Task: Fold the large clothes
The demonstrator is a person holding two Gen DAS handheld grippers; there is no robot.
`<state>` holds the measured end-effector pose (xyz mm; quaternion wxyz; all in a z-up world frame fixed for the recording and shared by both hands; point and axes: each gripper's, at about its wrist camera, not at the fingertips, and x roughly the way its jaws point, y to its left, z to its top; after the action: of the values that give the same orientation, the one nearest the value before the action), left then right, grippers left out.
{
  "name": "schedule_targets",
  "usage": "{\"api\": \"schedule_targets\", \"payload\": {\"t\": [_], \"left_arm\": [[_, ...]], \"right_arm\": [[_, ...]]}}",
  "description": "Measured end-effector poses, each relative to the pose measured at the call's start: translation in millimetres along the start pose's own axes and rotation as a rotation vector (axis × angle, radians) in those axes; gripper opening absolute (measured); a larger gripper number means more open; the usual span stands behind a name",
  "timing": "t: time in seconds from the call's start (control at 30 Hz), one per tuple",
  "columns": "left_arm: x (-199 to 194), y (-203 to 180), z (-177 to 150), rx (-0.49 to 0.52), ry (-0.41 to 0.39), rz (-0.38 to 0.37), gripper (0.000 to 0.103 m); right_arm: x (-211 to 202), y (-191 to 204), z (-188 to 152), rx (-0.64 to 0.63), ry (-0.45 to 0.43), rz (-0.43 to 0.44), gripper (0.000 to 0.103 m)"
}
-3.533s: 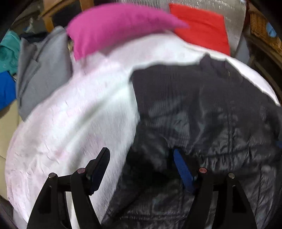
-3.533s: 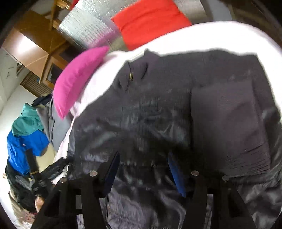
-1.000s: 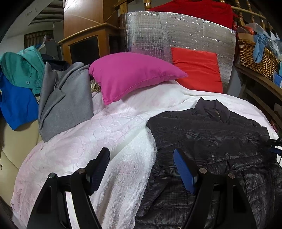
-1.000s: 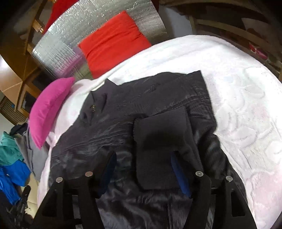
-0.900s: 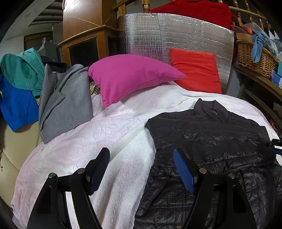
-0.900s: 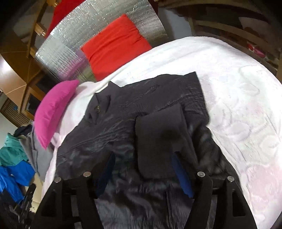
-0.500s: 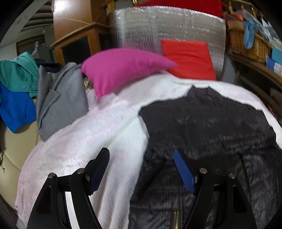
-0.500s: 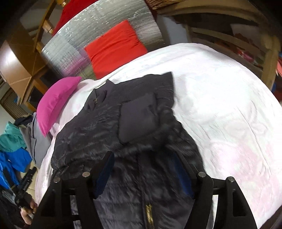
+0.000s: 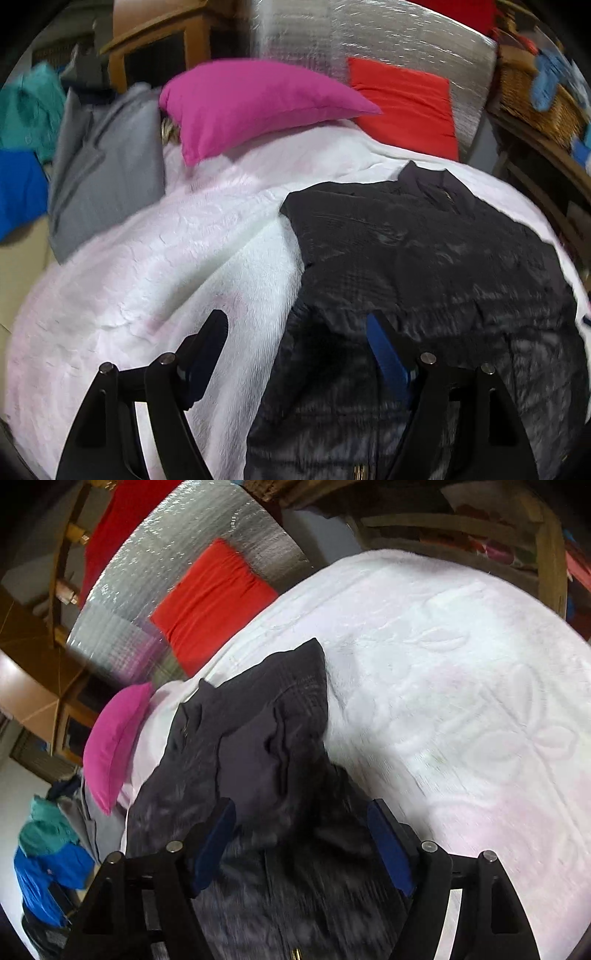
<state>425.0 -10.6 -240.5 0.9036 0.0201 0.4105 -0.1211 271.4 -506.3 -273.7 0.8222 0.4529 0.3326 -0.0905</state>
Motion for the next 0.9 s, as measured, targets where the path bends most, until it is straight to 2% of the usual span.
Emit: {"api": "schedule_targets", "payload": {"t": [0.17, 0.37, 0.57, 0.63, 0.67, 0.7, 0.77, 0.83, 0.9], "left_arm": [[30.9, 21.0, 10.2, -0.134, 0.058, -0.062, 0.078], [55.6, 15.7, 20.0, -0.161, 0.092, -0.125, 0.078], [83.0, 7.0, 21.7, -0.193, 0.171, -0.230, 0.078], [87.5, 4.1, 20.1, -0.217, 0.183, -0.283, 0.078], [88.4, 1.1, 19.8, -0.217, 0.183, -0.286, 0.077], [88.5, -2.1, 19.8, -0.206, 0.177, -0.275, 0.074], [86.9, -9.5, 20.2, -0.177, 0.163, -0.276, 0.053], [83.5, -13.9, 21.9, -0.168, 0.147, -0.270, 0.046], [77.6, -17.9, 23.4, -0.153, 0.119, -0.257, 0.039]], "right_arm": [[35.8, -1.5, 18.2, 0.012, 0.019, 0.019, 0.077], [74.1, -6.0, 27.7, 0.015, 0.107, 0.087, 0.078], [78.1, 2.3, 23.4, -0.037, 0.101, 0.150, 0.083], [78.4, 6.5, 20.1, -0.067, 0.094, 0.149, 0.083], [79.1, 10.0, 18.0, -0.086, 0.087, 0.143, 0.083], [79.2, 12.3, 16.3, -0.103, 0.083, 0.137, 0.080], [81.2, 24.7, 9.5, -0.177, 0.070, 0.063, 0.063], [77.7, 33.5, 7.6, -0.206, 0.046, 0.037, 0.051], [67.1, 41.4, 7.5, -0.220, 0.007, 0.049, 0.043]]}}
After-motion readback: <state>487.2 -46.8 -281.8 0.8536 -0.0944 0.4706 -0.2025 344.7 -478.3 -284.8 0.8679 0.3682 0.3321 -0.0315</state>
